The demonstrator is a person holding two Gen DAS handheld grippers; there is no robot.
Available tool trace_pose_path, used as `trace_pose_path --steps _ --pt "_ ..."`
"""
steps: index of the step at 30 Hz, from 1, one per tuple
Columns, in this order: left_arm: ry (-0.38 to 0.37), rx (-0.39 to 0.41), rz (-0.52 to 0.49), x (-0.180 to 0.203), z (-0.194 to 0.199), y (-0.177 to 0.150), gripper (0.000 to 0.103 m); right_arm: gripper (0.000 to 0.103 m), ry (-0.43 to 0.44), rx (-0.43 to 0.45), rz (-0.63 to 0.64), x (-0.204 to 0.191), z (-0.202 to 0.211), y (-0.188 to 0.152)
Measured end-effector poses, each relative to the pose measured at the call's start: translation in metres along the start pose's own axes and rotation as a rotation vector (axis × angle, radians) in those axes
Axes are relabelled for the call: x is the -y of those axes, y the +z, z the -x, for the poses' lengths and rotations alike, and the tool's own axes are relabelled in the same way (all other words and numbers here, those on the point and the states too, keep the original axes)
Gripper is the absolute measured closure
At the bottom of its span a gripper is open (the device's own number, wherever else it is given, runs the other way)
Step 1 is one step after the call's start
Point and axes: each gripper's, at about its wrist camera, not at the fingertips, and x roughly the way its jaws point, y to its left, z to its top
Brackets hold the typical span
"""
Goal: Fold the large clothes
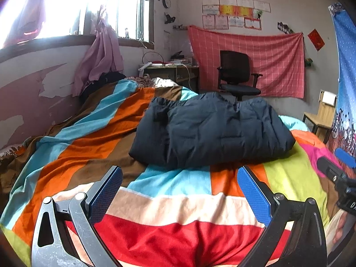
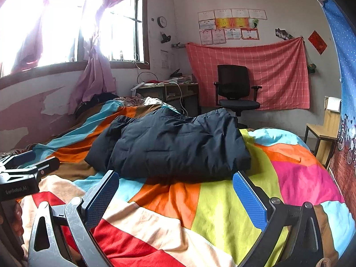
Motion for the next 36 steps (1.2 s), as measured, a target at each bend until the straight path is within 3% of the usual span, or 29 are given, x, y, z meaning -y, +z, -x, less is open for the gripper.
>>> trace_pose_path --steps 36 --pt "-0.021 0.002 -0.02 0.0044 0.0003 -0.0042 0.002 0.0 -0.011 -0.012 -0.022 0.005 -0.0025 -0.0033"
